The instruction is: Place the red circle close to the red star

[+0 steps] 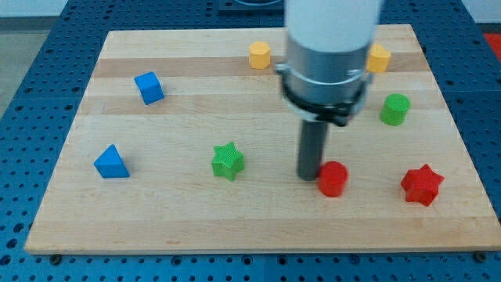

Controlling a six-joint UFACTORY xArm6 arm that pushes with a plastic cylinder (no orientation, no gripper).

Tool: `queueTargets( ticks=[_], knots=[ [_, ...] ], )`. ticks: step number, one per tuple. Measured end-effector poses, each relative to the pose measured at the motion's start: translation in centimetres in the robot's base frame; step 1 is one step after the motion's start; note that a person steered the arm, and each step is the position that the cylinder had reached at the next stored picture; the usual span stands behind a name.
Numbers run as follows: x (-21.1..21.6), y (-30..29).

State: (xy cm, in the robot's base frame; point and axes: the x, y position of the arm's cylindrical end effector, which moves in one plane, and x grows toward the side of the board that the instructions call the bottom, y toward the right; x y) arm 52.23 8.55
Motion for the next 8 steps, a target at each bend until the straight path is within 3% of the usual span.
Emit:
queueTargets(
  ticks=[2, 5, 8],
  knots=[
    [0.0, 1.8],
    [5.3, 0.1],
    [4.1, 0.7]
  ],
)
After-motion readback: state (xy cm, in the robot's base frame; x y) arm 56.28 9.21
